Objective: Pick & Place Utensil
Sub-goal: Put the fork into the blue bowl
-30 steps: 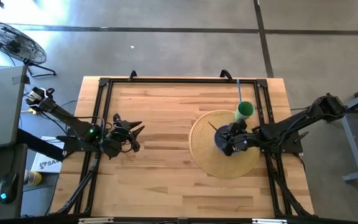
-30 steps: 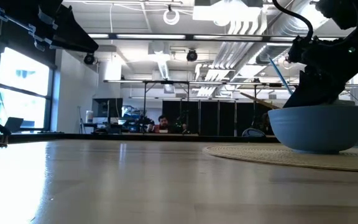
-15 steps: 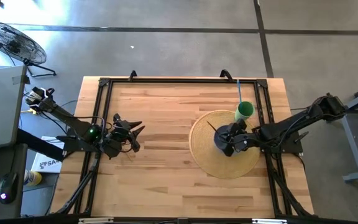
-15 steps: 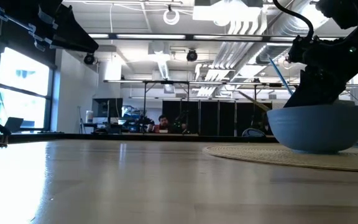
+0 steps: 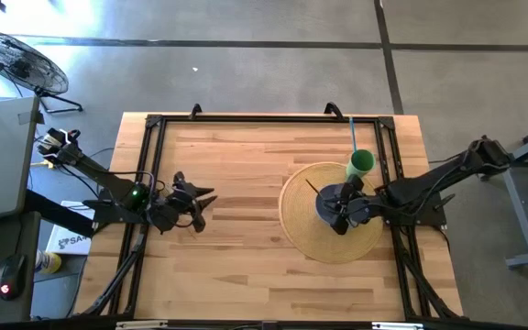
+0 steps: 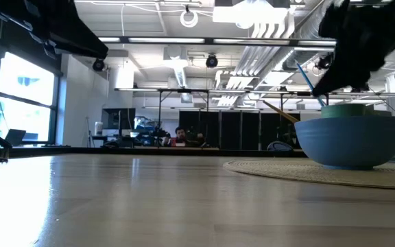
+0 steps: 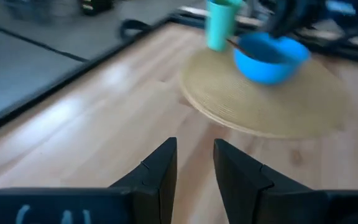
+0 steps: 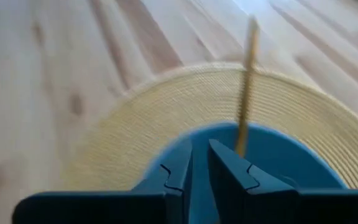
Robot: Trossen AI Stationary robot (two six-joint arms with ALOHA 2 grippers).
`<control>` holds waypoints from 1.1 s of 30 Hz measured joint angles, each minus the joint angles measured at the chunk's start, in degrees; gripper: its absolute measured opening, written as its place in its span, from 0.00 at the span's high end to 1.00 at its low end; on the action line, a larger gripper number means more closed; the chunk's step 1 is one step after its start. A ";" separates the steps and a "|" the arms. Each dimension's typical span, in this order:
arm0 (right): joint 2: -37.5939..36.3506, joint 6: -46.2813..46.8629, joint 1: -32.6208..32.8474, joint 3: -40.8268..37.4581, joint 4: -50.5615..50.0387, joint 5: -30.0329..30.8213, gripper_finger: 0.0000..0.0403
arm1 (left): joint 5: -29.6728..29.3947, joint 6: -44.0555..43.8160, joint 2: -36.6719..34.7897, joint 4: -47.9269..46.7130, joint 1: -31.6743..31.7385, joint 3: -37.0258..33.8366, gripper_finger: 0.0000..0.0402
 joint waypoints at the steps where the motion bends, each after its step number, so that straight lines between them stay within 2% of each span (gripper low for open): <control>1: 0.00 -0.42 1.08 1.52 -0.63 0.54 0.90 | 1.94 1.15 0.11 0.54 0.00 0.00 0.74; 5: 1.08 -2.37 6.11 6.37 -0.60 2.67 0.94 | 10.87 3.65 0.35 -0.20 0.00 0.00 0.74; 10: 5.96 -3.52 11.73 9.65 1.12 6.69 0.95 | 17.35 -4.30 0.35 -4.89 0.00 0.02 0.74; 14: 11.12 -4.58 13.99 11.63 4.15 7.40 0.95 | 21.69 -11.39 0.33 -12.84 0.07 0.00 0.74; 17: 14.58 -6.22 14.83 13.42 5.53 7.35 0.95 | 23.03 -19.72 0.33 -18.94 0.07 0.00 0.74; 23: 18.80 -9.23 14.93 16.80 6.08 7.74 0.95 | 22.63 -45.28 1.82 -25.67 0.07 0.00 0.74; 28: 19.71 -10.45 14.74 17.28 6.43 8.25 0.95 | 24.73 -54.64 7.80 -25.08 -0.03 0.00 0.74; 33: 19.74 -10.47 14.78 17.31 6.35 8.06 0.95 | 31.61 -61.17 15.02 -24.74 -0.81 0.00 0.74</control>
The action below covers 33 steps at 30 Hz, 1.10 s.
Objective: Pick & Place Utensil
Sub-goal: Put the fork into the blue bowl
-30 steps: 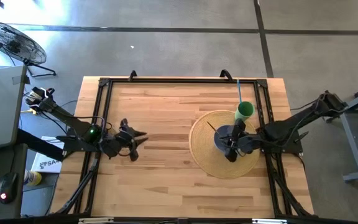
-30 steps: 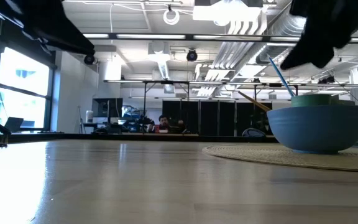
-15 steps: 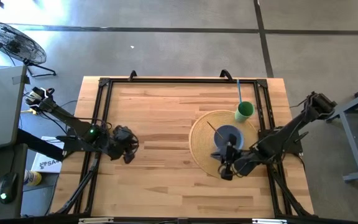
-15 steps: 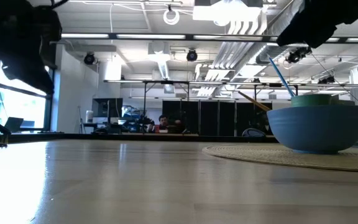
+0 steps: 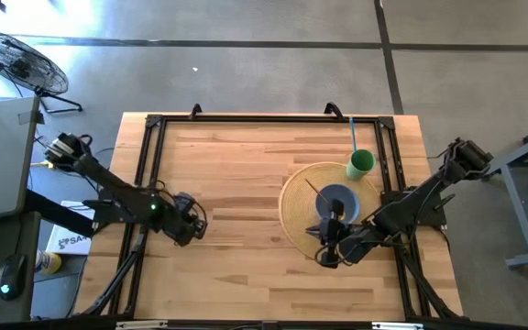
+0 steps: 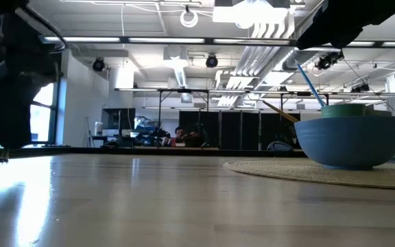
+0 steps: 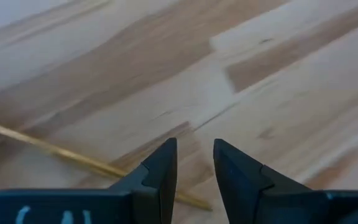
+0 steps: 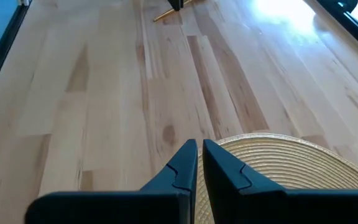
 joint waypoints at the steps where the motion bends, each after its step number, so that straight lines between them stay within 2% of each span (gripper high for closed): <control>1: 0.00 -0.02 0.00 0.00 -0.11 0.02 0.95 | -0.10 -1.80 0.95 -0.54 -0.60 0.00 0.74; 6: 0.00 -0.26 0.00 0.00 -0.23 0.72 0.95 | -2.95 -13.07 3.88 -6.54 -5.48 1.64 0.74; 10: 0.00 -0.80 0.00 0.00 -0.27 2.11 0.95 | -6.84 -26.02 5.76 -13.09 -9.75 1.79 0.74; 14: 0.00 -0.87 0.00 0.00 -0.25 2.27 0.95 | -5.24 -35.73 9.52 -17.82 -10.92 1.79 0.74; 17: 0.00 -0.87 0.00 0.00 -0.27 2.25 0.95 | -2.39 -38.04 13.00 -17.84 -10.74 1.81 0.74; 23: 0.00 -0.87 0.00 0.00 -0.23 2.26 0.95 | -2.17 -40.14 17.96 -17.15 -10.72 1.84 0.74; 29: 0.00 -0.87 -0.04 0.00 -0.18 2.29 0.95 | -3.91 -39.20 18.31 -15.68 -10.76 1.79 0.74; 33: 0.00 -0.87 -0.04 0.00 -0.16 2.47 0.95 | -7.57 -36.44 18.31 -12.45 -10.76 1.73 0.74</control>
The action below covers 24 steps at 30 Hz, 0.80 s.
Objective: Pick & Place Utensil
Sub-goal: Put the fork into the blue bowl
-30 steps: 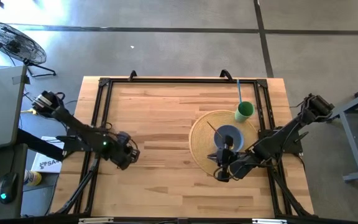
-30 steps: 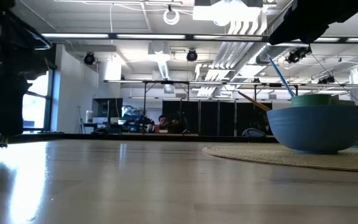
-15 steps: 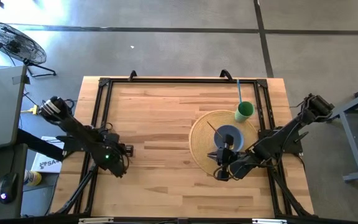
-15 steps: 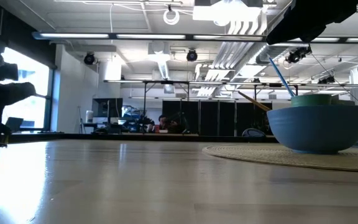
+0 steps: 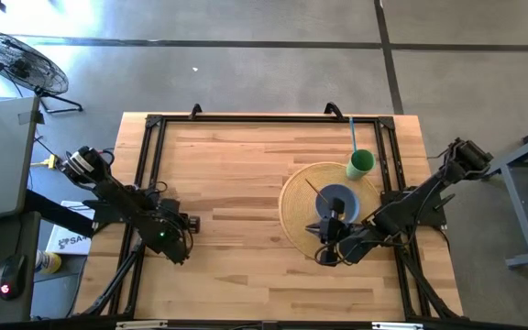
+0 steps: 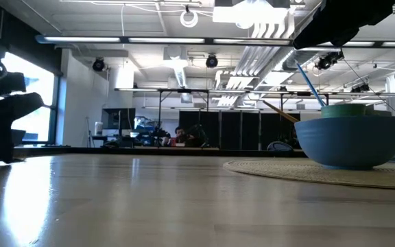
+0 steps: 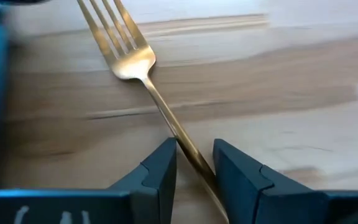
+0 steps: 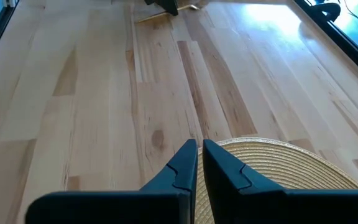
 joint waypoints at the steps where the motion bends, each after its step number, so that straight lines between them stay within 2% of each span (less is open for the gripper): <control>1: 0.00 0.00 0.00 0.00 0.00 0.00 0.95 | -1.48 0.84 0.00 1.43 0.00 0.00 0.74; 10: 0.00 0.00 0.00 0.00 0.11 0.00 0.95 | -11.00 9.80 0.00 10.45 0.41 0.10 0.74; 16: 0.00 0.00 0.00 0.00 0.22 -0.01 0.95 | -9.07 16.43 3.08 14.26 5.58 0.28 0.74; 24: 0.00 -0.02 -0.02 0.00 0.31 0.00 0.95 | -12.36 24.16 4.70 18.99 8.73 0.71 0.77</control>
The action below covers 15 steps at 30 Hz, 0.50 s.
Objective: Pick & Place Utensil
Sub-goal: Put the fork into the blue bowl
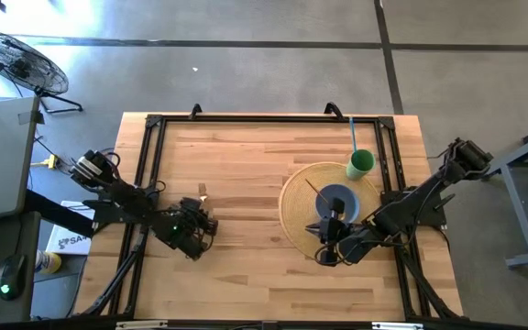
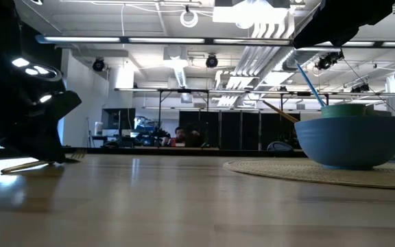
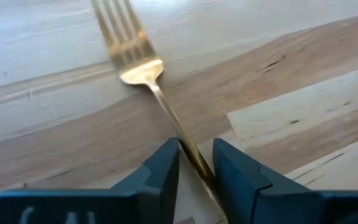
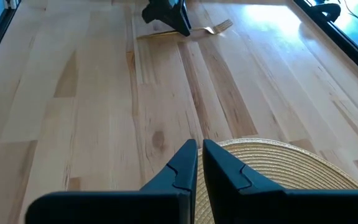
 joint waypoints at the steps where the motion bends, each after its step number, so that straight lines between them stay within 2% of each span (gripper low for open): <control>1: 0.00 0.00 0.00 0.00 0.00 0.00 0.95 | -0.12 0.17 0.05 0.05 0.01 0.07 0.79; 7: 0.00 0.00 0.02 0.00 0.00 -0.02 0.95 | -0.13 0.13 0.04 -0.53 -0.01 0.17 0.96; 11: 0.01 -0.50 0.00 0.00 0.46 -1.41 0.95 | -0.80 0.81 0.04 -0.78 -0.03 0.22 0.94; 15: 0.02 -3.74 0.02 0.00 3.66 -2.87 0.95 | -3.79 5.27 0.12 -0.59 -0.04 2.32 0.94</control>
